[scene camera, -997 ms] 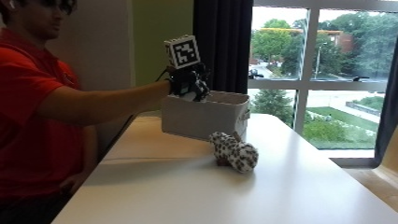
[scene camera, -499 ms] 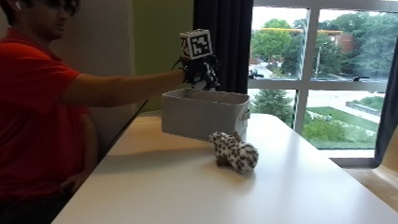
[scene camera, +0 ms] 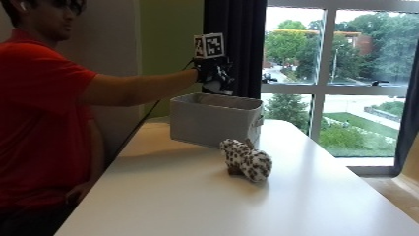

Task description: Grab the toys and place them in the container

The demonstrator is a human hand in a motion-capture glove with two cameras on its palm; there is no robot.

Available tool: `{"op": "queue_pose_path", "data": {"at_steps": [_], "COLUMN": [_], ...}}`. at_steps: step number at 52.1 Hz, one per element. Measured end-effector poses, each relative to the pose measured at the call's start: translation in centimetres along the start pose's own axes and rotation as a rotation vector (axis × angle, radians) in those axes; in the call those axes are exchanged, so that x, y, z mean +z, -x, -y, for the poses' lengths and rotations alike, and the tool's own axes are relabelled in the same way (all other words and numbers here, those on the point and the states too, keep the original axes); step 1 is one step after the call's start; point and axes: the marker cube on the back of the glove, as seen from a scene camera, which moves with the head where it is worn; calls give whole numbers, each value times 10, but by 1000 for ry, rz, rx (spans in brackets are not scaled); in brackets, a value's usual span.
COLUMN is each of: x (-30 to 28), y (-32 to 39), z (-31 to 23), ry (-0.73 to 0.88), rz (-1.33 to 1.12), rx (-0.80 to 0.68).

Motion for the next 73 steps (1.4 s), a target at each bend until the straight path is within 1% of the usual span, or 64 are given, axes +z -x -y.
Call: {"op": "queue_pose_path", "data": {"at_steps": [4, 10, 13, 23, 36, 42, 53, 61, 68, 72, 73], "x": [1, 8, 10, 9, 8, 10, 13, 15, 20, 26, 28], "y": [2, -6, -11, -40, -82, -114, -159, -189, -222, -239, -242], "z": [-2, -13, -17, -34, -65, -79, -99, -108, -120, -121, -121], "ry": [55, 215, 232, 193, 150, 97, 109, 124, 99, 36, 23], "rz": [-49, -153, -141, -18, -21, -29, -36, -33, -36, -45, -45], "rx": [-4, -38, -47, -25, 32, 77, 134, 235, 234, 345, 349]}}
